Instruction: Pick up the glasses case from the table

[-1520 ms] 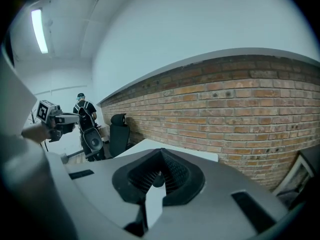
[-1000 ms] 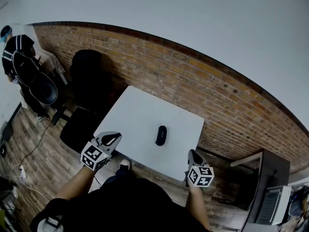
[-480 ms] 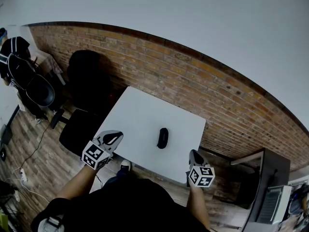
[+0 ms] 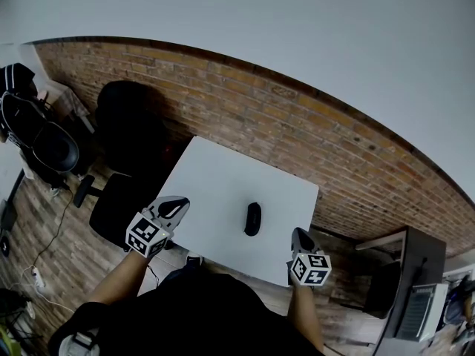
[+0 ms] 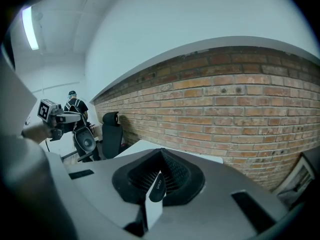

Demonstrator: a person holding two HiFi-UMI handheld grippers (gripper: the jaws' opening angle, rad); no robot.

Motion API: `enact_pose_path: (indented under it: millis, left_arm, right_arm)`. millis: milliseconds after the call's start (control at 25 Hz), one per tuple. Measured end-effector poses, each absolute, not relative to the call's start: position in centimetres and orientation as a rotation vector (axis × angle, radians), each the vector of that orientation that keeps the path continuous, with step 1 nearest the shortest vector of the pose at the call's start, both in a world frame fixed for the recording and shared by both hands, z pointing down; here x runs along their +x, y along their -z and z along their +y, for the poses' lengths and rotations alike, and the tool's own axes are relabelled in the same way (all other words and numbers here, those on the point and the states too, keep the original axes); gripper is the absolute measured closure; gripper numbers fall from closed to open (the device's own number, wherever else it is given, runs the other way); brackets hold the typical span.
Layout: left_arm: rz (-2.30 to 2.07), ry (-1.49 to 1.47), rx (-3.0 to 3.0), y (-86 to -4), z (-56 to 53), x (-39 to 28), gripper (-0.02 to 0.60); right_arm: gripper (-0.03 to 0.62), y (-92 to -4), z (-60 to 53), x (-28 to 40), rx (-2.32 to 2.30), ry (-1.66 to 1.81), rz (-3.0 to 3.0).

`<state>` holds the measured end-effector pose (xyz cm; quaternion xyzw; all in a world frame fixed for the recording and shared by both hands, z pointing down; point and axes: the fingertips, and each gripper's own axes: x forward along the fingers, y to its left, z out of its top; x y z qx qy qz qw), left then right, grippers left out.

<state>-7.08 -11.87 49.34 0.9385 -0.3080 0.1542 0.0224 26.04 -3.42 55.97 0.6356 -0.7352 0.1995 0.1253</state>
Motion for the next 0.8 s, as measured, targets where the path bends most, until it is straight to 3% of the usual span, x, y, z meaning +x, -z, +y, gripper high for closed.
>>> enact_pose_path:
  millis: [800]
  left_arm:
    - [-0.768,-0.446,2.959,-48.7,-22.2,-8.0,0.557]
  right_arm:
    - [0.579,-54.6,-9.7,23.3,1.952,-0.604,-2.029]
